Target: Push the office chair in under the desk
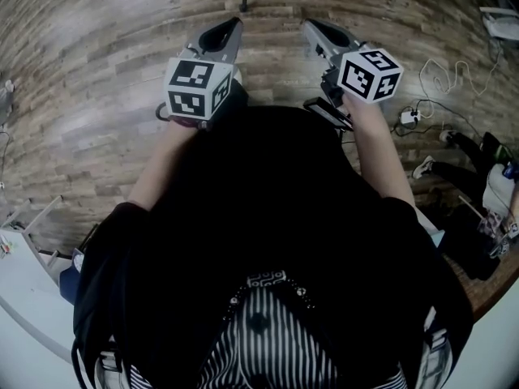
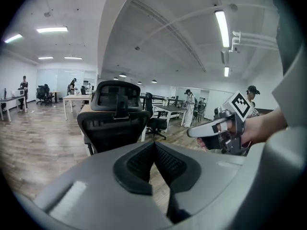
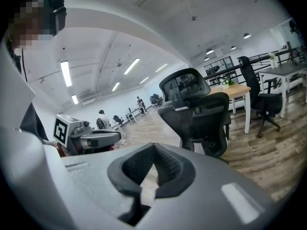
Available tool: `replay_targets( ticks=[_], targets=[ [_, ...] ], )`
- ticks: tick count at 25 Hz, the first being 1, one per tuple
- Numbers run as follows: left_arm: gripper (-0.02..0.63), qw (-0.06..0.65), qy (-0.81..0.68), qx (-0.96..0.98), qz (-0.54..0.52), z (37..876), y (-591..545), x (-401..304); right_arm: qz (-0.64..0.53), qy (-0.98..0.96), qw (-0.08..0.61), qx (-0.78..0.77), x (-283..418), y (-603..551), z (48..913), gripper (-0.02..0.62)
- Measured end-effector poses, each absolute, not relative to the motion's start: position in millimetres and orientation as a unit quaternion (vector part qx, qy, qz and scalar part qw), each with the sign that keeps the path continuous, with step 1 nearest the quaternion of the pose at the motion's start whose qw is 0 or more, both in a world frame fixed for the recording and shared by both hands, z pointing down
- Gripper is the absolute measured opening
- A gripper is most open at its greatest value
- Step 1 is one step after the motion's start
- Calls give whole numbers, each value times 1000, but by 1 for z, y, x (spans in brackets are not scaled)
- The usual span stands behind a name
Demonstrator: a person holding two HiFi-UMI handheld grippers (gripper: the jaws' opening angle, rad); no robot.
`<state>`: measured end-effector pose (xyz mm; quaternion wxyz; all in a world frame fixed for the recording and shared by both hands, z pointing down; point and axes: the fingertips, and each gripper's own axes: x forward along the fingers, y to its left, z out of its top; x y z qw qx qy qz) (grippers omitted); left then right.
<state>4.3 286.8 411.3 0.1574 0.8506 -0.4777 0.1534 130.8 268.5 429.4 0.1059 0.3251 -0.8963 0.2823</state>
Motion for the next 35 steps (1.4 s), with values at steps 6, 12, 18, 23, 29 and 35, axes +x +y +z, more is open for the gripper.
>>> replay_targets(
  ticks=[6,12,18,23,29,35],
  targets=[
    [3,163,-482,850,140,406,226,-36,280,-896,117,325,93,214,423,0],
    [3,163,-468,858,135,402,156,-72,280,-898,126,315,47,154,416,0],
    [3,161,-459,863,136,404,123,-96,286,-889,118,338,28,123,415,0],
    [3,151,-454,867,135,406,105,-109,279,-885,118,354,21,100,419,0],
    [3,162,-450,868,132,411,99,-115,277,-882,118,362,17,95,411,0],
    [3,149,-449,871,134,407,81,-110,276,-883,120,359,24,74,414,0]
  ],
)
